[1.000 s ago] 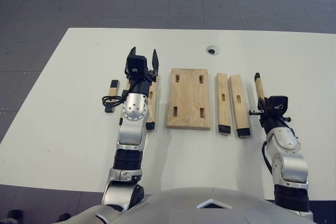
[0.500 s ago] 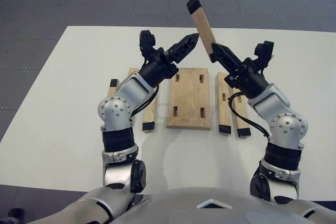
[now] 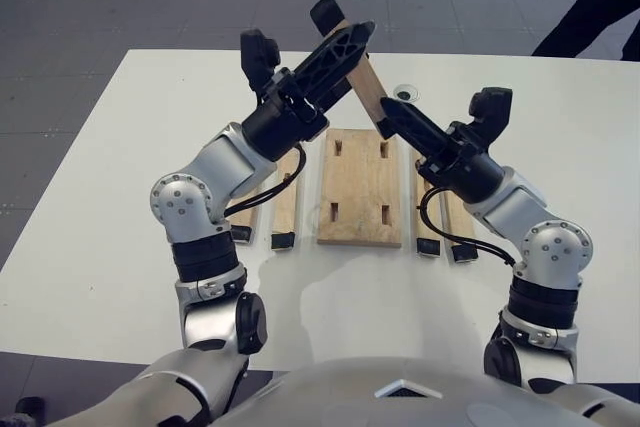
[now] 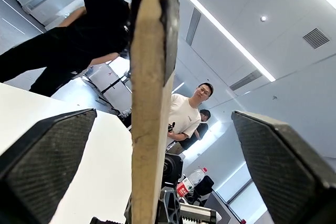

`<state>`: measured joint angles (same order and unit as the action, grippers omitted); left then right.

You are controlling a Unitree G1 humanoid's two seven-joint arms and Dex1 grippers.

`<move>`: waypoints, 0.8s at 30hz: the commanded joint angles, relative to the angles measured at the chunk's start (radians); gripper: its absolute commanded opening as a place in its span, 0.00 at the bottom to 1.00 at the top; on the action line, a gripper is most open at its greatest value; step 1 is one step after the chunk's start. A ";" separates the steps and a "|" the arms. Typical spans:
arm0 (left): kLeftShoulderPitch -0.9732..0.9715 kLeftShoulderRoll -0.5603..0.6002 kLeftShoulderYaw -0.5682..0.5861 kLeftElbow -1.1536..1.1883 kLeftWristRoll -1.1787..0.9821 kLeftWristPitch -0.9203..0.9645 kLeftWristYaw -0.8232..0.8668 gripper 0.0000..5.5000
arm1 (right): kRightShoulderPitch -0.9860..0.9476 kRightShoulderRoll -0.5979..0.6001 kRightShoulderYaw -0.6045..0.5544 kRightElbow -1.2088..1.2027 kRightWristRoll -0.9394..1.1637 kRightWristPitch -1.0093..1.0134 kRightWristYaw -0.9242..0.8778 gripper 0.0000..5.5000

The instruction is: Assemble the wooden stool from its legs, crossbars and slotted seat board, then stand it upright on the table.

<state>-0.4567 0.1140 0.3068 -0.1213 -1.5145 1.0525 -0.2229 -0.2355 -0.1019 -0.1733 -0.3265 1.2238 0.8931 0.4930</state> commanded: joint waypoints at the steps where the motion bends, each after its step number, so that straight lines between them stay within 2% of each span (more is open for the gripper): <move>1: -0.006 0.046 -0.026 0.000 -0.040 0.020 -0.026 0.76 | 0.016 -0.039 0.012 -0.008 0.043 0.029 0.009 0.07; 8: -0.002 0.083 -0.045 -0.008 -0.077 -0.002 -0.062 0.56 | 0.056 -0.070 0.048 -0.017 0.042 0.023 0.018 0.07; 19: 0.066 0.128 -0.072 -0.060 -0.023 -0.043 -0.163 0.25 | 0.102 -0.089 0.058 -0.025 0.063 0.006 0.006 0.07; 24: 0.071 0.137 -0.075 -0.047 0.030 -0.070 -0.183 0.10 | 0.118 -0.072 0.049 -0.088 0.022 -0.062 -0.028 0.07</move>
<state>-0.3899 0.2370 0.2333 -0.1605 -1.5020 0.9961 -0.3830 -0.1299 -0.1743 -0.1005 -0.3999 1.2799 0.8803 0.5098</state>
